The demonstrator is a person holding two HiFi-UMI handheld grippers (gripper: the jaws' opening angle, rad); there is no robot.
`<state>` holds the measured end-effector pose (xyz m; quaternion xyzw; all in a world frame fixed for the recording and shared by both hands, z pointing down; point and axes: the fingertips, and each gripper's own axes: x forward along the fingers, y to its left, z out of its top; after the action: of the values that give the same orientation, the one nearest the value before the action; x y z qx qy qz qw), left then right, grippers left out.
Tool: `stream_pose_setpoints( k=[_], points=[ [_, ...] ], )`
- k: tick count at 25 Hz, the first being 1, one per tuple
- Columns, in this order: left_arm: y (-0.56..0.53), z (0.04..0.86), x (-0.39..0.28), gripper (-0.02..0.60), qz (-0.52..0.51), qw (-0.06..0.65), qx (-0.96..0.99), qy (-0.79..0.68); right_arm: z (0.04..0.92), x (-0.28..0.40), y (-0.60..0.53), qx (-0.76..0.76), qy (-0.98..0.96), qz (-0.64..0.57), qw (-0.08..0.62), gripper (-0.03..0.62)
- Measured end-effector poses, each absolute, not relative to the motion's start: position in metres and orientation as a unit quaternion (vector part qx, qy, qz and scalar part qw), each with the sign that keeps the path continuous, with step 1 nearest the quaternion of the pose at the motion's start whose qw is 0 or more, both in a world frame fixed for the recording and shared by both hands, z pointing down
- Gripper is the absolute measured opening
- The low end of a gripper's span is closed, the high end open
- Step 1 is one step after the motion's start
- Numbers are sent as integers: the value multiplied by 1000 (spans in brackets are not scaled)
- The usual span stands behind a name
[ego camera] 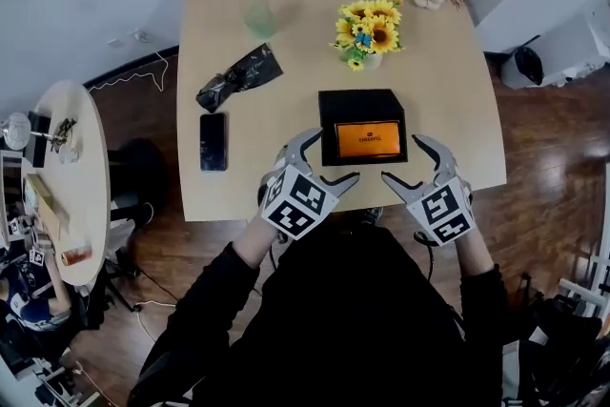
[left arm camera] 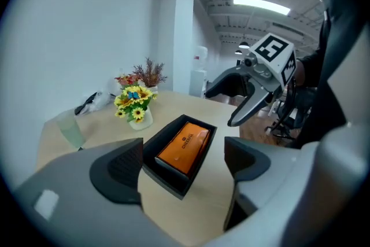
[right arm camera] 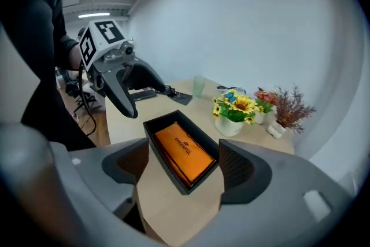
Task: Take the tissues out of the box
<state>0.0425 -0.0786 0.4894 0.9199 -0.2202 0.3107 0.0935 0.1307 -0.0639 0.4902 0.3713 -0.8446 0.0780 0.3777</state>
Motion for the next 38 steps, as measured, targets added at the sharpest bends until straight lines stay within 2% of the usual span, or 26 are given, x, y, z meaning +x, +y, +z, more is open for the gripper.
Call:
stream_pose_setpoints(
  k=[7,12,21,31,38],
  points=[
    [-101,535,74,421,411,95,881,-212,529,115,-94,270,-858,60,432,382],
    [-110,567,81,363,480,83,854,-186,559,114,-99,226,-843,36,487,334],
    [-110,591,92,319,507,137,837,-157,586,115,-109,207,-834,98,501,328],
    [-107,604,96,237,523,142,827,-150,602,111,-107,201,-800,113,554,239],
    [-105,596,97,177,486,145,849,-149,597,112,-104,217,-811,127,528,176]
  ],
)
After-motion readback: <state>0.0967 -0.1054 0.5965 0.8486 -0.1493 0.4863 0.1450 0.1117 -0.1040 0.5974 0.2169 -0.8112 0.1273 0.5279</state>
